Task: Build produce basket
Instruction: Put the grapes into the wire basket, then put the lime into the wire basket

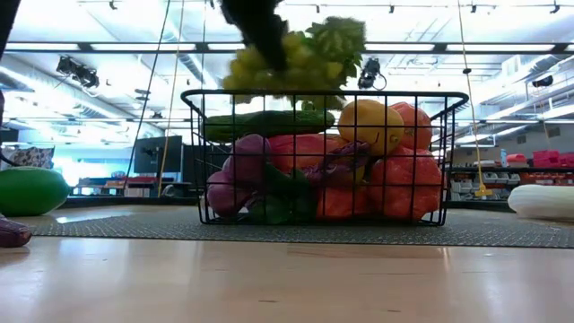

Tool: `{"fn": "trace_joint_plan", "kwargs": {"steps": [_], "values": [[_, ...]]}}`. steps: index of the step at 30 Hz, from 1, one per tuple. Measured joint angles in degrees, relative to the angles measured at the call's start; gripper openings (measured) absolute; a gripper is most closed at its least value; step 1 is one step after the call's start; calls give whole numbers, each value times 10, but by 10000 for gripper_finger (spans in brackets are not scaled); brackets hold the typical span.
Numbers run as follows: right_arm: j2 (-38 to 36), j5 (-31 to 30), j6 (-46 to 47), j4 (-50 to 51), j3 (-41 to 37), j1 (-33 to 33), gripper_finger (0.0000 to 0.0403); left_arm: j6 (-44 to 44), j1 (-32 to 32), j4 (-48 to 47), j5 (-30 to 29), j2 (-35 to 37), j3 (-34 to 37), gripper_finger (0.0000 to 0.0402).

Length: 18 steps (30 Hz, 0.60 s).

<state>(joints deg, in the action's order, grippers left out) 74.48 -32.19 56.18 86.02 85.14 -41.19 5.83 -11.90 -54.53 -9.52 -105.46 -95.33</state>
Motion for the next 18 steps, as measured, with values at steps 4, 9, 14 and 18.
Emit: {"fn": "trace_joint_plan", "kwargs": {"steps": [4, 9, 14, 18], "values": [[0, -28, 14, 7, -4, -8, 348, 37, -12, -86, 21, 1, 0, 273], [0, -42, 33, 4, -32, -12, 348, 62, -40, -130, 14, 2, 0, 282], [0, -40, 70, -25, -80, -17, 348, 98, -60, -203, 4, 2, 0, 276], [0, -59, 72, -83, -124, -25, 348, 138, -75, -259, -23, 3, 0, 275]]}}
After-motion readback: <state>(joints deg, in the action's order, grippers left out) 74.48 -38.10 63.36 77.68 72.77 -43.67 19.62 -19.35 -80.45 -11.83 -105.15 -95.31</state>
